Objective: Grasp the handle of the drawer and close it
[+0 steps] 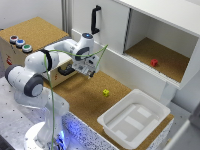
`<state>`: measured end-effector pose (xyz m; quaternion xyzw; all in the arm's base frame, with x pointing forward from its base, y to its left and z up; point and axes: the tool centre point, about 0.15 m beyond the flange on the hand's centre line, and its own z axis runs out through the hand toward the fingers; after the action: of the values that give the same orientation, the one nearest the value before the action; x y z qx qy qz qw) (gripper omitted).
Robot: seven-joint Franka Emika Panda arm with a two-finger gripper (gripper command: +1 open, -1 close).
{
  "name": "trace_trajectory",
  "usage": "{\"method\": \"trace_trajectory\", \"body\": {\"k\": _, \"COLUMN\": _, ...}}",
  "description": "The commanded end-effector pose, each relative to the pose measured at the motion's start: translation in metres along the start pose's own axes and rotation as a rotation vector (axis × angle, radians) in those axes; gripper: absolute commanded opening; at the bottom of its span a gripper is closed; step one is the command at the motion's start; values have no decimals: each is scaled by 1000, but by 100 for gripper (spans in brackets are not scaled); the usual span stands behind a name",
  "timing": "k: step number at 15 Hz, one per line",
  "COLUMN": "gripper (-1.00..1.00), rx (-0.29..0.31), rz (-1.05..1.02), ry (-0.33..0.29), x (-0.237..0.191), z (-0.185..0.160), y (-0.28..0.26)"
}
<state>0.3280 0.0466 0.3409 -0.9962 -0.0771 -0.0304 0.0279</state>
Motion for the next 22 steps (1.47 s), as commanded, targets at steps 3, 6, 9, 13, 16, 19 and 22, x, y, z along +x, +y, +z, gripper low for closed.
{"method": "trace_trajectory", "body": {"k": 3, "gripper": -100, "rx": -3, "rz": 70, "ry": 64, "x": 5, "z": 28, "y": -38}}
{"method": "trace_trajectory", "body": {"k": 6, "gripper": -100, "rx": 7, "rz": 65, "ry": 76, "x": 10, "z": 33, "y": -51}}
{"method": "trace_trajectory", "body": {"k": 9, "gripper": -100, "rx": 7, "rz": 35, "ry": 91, "x": 14, "z": 32, "y": -71}}
{"method": "trace_trajectory", "body": {"k": 13, "gripper": -100, "rx": -1, "rz": -14, "ry": 106, "x": 16, "z": 25, "y": -100}}
{"method": "trace_trajectory", "body": {"k": 16, "gripper": -100, "rx": 12, "rz": -72, "ry": 103, "x": 13, "z": 27, "y": -128}}
{"method": "trace_trajectory", "body": {"k": 19, "gripper": -100, "rx": 21, "rz": -114, "ry": 108, "x": 12, "z": 26, "y": -151}}
{"method": "trace_trajectory", "body": {"k": 22, "gripper": -100, "rx": 39, "rz": -152, "ry": 112, "x": 15, "z": 24, "y": -170}}
